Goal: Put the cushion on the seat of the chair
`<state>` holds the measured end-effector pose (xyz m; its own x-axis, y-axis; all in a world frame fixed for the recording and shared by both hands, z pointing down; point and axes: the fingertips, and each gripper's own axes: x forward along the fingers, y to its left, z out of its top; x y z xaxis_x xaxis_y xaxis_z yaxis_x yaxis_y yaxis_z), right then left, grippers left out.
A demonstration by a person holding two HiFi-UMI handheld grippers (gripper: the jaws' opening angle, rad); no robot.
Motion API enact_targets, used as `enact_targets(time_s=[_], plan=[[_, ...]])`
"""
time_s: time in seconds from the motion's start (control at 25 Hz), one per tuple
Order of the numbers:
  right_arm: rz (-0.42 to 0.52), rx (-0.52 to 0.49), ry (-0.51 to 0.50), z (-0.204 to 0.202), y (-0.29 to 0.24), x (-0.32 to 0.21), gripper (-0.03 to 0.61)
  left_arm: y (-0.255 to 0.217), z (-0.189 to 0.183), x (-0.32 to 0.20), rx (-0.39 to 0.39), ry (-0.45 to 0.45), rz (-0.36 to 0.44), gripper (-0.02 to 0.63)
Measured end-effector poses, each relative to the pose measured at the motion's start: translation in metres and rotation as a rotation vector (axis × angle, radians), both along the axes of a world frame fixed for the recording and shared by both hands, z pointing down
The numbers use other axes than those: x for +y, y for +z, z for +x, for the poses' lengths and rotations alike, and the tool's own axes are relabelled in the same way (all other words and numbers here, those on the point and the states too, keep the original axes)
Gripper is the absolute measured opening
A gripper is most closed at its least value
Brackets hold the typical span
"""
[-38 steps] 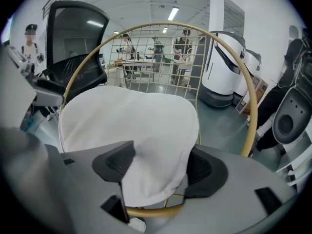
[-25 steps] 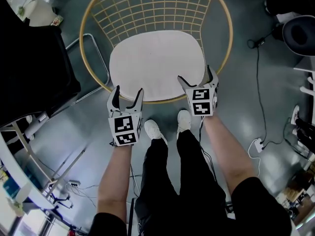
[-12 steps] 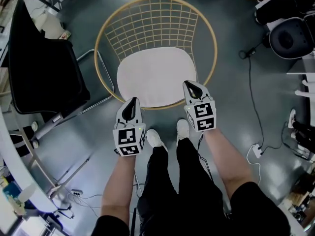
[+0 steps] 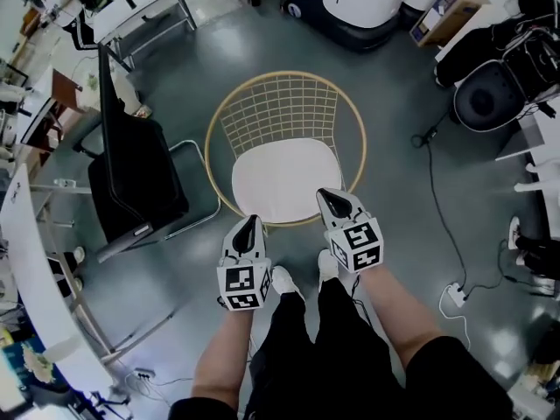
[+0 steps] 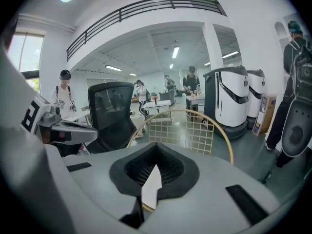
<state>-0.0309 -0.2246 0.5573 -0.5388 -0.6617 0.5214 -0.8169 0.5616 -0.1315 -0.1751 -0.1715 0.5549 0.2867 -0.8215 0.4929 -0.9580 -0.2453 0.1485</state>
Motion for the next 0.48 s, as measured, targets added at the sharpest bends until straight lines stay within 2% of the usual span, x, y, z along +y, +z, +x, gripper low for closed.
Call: enact_targets(time_s=[0.32, 0.48], plan=[[0.114, -0.032, -0.004, -0.018, -0.113, 0.036, 0.012, -0.101, -0.015, 0.031, 0.002, 0.022, 0.083, 0.017], [0.148, -0.028, -0.018, -0.022, -0.143, 0.063, 0.012, -0.130, -0.017, 0.051, -0.008, 0.058, 0.117, 0.017]])
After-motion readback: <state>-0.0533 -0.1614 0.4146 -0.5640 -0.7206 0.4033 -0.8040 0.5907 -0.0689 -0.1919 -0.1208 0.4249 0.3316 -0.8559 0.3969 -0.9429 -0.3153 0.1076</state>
